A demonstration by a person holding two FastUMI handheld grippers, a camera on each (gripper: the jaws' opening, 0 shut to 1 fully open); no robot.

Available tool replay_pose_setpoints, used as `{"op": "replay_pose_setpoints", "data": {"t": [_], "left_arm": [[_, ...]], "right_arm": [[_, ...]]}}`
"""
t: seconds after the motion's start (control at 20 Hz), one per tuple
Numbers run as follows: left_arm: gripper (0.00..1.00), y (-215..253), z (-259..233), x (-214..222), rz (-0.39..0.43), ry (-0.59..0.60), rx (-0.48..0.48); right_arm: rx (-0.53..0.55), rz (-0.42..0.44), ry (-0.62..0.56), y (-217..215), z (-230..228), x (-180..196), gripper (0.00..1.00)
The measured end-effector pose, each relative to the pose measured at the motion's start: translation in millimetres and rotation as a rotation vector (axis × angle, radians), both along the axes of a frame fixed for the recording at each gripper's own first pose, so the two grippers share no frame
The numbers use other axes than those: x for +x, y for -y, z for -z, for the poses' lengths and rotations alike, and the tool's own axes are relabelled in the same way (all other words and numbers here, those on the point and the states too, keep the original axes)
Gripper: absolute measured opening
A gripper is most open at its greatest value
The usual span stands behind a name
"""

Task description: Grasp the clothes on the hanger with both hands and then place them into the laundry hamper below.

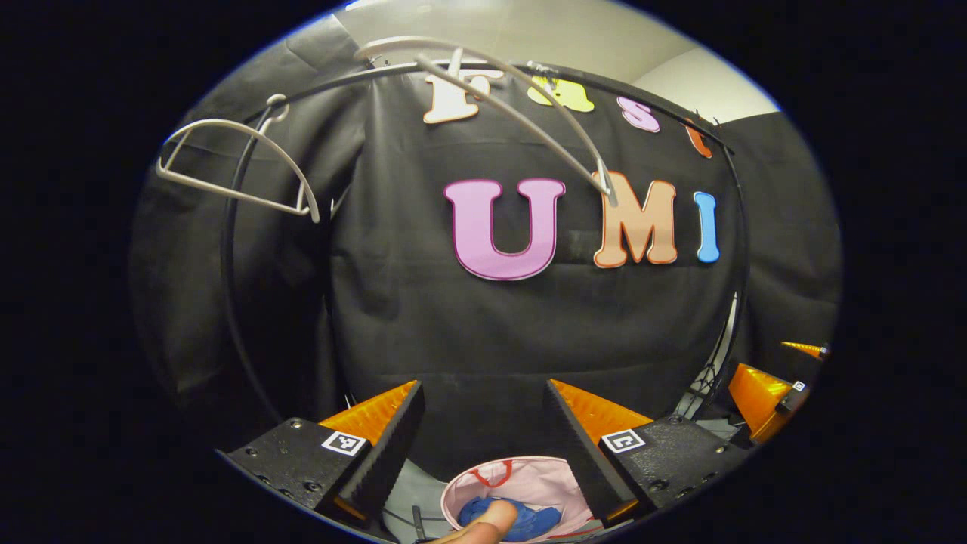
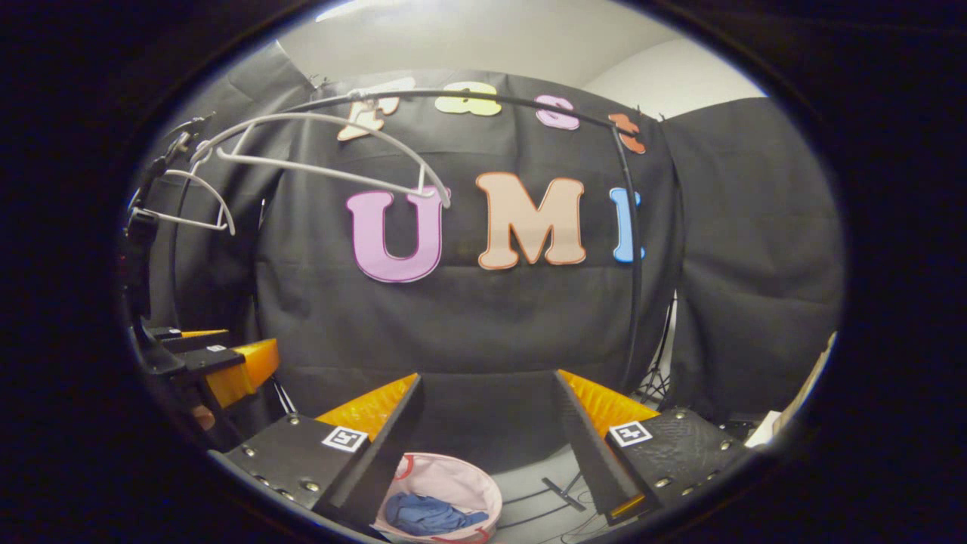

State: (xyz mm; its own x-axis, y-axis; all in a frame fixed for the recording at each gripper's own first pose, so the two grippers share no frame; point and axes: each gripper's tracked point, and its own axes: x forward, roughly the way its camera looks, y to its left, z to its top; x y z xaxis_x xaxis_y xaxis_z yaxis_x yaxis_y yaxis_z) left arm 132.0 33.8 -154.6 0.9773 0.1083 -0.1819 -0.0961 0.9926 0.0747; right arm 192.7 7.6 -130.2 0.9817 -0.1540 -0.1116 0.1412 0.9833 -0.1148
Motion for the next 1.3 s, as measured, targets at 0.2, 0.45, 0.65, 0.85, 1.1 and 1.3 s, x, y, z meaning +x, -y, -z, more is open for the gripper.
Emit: {"op": "replay_pose_setpoints", "data": {"t": [0.2, 0.45, 0.65, 0.85, 1.1, 1.3], "left_arm": [[0.97, 8, -47, -19, -0.019, 0.065, -0.004], [0.97, 36, -95, -48, -0.004, 0.142, -0.005], [0.96, 55, -122, -78, 0.016, 0.177, -0.001], [0.96, 63, -130, -104, 0.021, 0.195, -0.014], [0.96, 63, -116, -133, 0.021, 0.167, -0.016], [0.96, 61, -118, -156, 0.003, 0.163, 0.03]], "right_arm": [[0.048, -0.005, 0.062, 12, -42, -20, 0.97], [0.05, -0.02, 0.138, 25, -93, -52, 1.0], [0.025, -0.045, 0.147, 23, -114, -75, 0.96], [0.015, -0.106, 0.146, 7, -118, -103, 0.96], [0.016, -0.188, 0.14, -17, -105, -141, 1.0], [0.008, -0.229, 0.123, -33, -98, -166, 1.0]]}}
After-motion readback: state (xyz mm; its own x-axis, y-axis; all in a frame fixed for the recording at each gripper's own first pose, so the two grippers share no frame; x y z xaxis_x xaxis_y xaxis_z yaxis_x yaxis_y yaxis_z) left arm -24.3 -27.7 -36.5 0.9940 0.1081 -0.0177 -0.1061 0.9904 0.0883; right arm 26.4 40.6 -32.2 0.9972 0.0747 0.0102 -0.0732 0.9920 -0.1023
